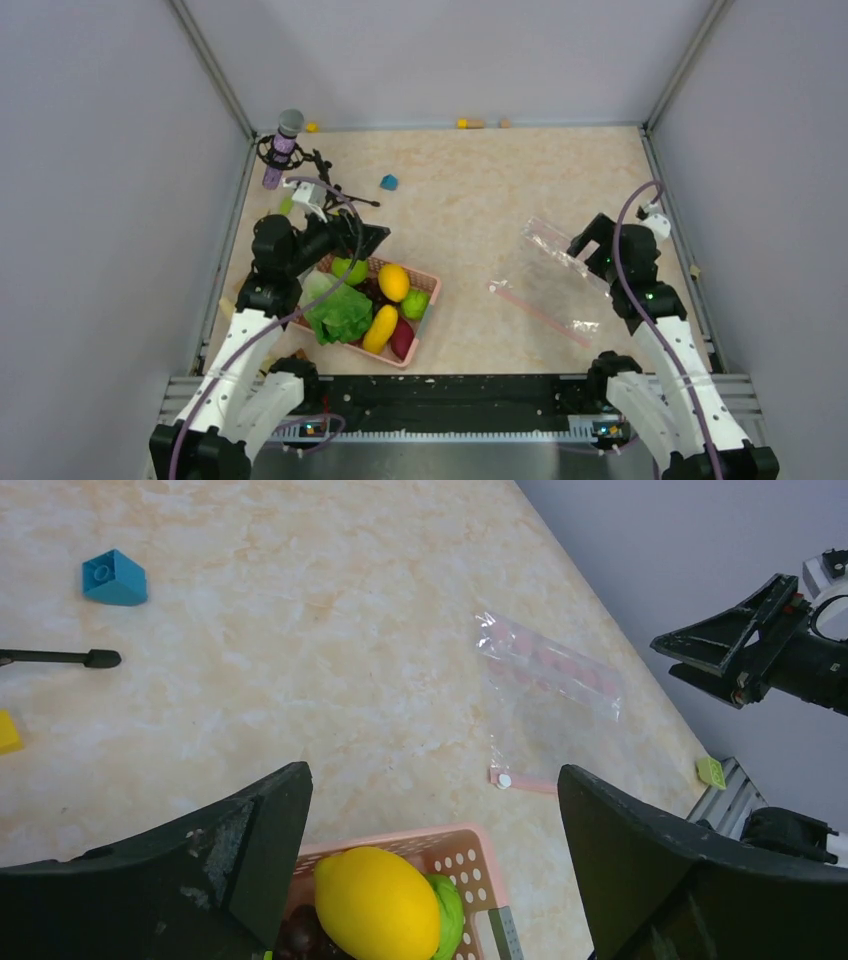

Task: Place the food in the zip-top bag and seal the zipper
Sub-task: Pick up the zipper food storage bag at the center of the board.

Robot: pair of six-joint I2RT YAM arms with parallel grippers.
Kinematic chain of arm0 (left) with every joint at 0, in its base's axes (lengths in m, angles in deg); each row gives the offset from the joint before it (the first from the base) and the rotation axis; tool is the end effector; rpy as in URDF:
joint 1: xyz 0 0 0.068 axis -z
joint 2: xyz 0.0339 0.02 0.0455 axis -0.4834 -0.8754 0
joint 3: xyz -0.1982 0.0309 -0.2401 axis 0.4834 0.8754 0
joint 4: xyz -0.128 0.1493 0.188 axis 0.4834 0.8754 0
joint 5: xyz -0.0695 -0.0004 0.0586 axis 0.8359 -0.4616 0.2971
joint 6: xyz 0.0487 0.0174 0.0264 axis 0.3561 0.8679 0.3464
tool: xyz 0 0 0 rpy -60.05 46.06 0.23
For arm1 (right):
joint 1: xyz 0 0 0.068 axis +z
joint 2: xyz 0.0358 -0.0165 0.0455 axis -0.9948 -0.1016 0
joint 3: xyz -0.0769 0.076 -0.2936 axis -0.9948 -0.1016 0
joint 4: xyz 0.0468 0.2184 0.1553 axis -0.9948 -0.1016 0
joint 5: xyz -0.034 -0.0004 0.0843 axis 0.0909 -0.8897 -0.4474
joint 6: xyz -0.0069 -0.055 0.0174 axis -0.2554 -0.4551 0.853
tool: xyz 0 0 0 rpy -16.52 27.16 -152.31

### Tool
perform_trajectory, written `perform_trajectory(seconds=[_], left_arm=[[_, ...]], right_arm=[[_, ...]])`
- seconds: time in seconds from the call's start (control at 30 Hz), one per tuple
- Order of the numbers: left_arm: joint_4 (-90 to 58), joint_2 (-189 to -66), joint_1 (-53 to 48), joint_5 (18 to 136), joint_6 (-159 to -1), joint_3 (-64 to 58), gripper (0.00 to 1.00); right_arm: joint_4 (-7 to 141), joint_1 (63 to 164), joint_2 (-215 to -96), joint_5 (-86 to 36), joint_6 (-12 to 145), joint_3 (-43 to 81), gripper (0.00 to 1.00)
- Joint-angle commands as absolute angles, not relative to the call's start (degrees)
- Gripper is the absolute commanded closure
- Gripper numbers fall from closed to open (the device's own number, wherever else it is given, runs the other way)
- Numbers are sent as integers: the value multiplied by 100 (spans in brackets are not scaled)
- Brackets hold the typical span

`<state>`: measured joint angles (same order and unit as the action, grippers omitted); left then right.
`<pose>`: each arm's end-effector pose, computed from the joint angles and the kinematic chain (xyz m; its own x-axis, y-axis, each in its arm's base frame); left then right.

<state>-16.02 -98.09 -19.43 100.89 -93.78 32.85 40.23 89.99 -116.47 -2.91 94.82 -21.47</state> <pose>0.1737 -0.0514 0.3353 -0.3992 -0.2985 -0.8669 0.5413 0.6864 -0.4856 0.1509 0.0050 0.2816 -0.3979 0.5154 -0.7590 0.4094 0.8401 0.3559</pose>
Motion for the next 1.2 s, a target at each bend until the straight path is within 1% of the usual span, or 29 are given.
perform_trajectory(seconds=[0.0,0.13,0.2,0.3,0.37,0.5,0.6,0.7,0.8,0.9,1.0,1.17], left_arm=[[-1987,-9993,-1836,10280,-9372,3290,2],[-2072,-10032,-1729,10269,-9347,3300,2],[-2111,-10019,-1666,10273,-9297,3339,2],[-2201,-10022,-1563,10223,-9248,3405,2],[-2201,-10047,-1538,10200,-9236,3397,2],[-2051,-10069,-1522,9851,-9144,3426,2],[-2094,-10124,-1513,9669,-9128,3467,2],[-2011,-10252,-1503,9695,-9141,3376,2],[-2014,-10377,-1486,9710,-9152,3353,2],[-1952,-10461,-1468,9681,-9146,3303,2],[-1897,-10495,-1452,9632,-9114,3280,2],[-1803,-10522,-1449,9538,-9045,3229,2]], right_arm=[[4477,8963,-11284,-729,9254,-2181,1],[4785,8962,-11002,-1363,8930,-2328,1],[4785,8968,-11033,-1299,9159,-2365,1],[4392,8962,-11487,-1331,9213,-2064,1],[4242,8967,-11867,-1657,9051,-1884,1],[4207,8975,-12333,-2254,8786,-1850,1],[3931,9100,-12544,-2314,8687,-1852,1],[3594,9729,-12812,-1817,8563,-1770,1],[3351,10910,-13367,-912,8293,-1460,1],[3347,11652,-14011,-598,7959,-1205,1],[3469,12009,-14685,-505,7575,-975,1],[3401,12063,-15611,-522,7121,-562,2]])
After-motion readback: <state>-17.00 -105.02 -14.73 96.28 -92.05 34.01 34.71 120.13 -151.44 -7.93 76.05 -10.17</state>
